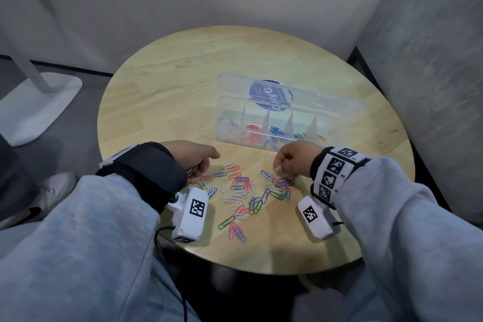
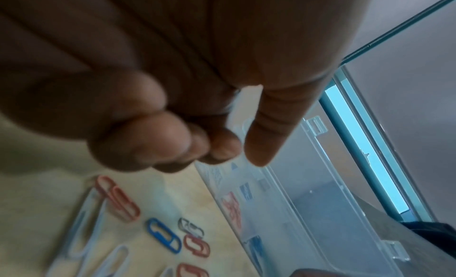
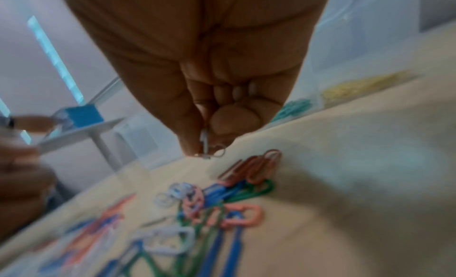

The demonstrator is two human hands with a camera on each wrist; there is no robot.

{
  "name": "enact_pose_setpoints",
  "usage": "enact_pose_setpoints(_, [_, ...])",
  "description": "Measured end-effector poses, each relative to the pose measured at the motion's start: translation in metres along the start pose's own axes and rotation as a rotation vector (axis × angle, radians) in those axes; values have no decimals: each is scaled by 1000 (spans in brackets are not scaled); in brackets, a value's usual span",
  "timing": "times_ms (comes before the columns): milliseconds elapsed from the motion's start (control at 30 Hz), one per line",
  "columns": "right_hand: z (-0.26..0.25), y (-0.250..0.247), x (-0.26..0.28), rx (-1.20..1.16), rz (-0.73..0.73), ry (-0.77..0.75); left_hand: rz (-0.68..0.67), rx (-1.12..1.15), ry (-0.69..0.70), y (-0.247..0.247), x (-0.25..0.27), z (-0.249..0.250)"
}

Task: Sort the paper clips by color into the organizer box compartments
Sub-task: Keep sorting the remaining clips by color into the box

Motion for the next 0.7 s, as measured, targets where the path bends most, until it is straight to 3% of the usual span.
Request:
enact_pose_setpoints(133, [10, 2, 3, -340, 35, 78, 274, -494, 27, -5, -2, -4])
enact_pose_setpoints(267, [14, 12, 3, -872, -2, 221, 292, -630, 18, 4, -9, -7])
enact_pose_setpoints(433, [7, 15, 5, -1057, -57, 354, 310, -701, 59, 16, -9, -2])
enact_pose_setpoints(600, [-14, 14, 6, -978, -103, 308, 269, -725, 96, 19, -7, -2])
enact_pose_setpoints(700, [-29, 13, 5, -429, -111, 120, 224, -693, 133, 16, -9, -3])
Point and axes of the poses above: each hand's wrist, its own x-axis away from the middle knuckle, its own y-axis out of the palm, z = x × y, the point moved 1 cm from there along -x, towards the middle knuckle, and after that the axes turned 10 degrees about -y, right-handed, at the moved point
